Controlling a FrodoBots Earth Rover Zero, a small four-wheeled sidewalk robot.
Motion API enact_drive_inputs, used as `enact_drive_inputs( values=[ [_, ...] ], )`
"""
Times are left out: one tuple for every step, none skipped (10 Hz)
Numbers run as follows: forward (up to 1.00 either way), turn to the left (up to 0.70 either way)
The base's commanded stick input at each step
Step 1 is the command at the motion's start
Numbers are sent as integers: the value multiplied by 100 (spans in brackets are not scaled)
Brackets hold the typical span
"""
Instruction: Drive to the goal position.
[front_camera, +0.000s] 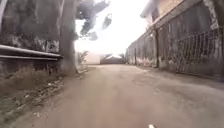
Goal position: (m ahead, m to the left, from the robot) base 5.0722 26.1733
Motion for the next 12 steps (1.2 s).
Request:
enact_drive_inputs(
  values=[
    [50,0],
    [50,0],
    [50,0],
    [50,0],
    [50,0],
    [50,0],
    [50,0],
    [50,0],
    [50,0],
    [50,0],
    [50,0],
    [50,0]
  ],
)
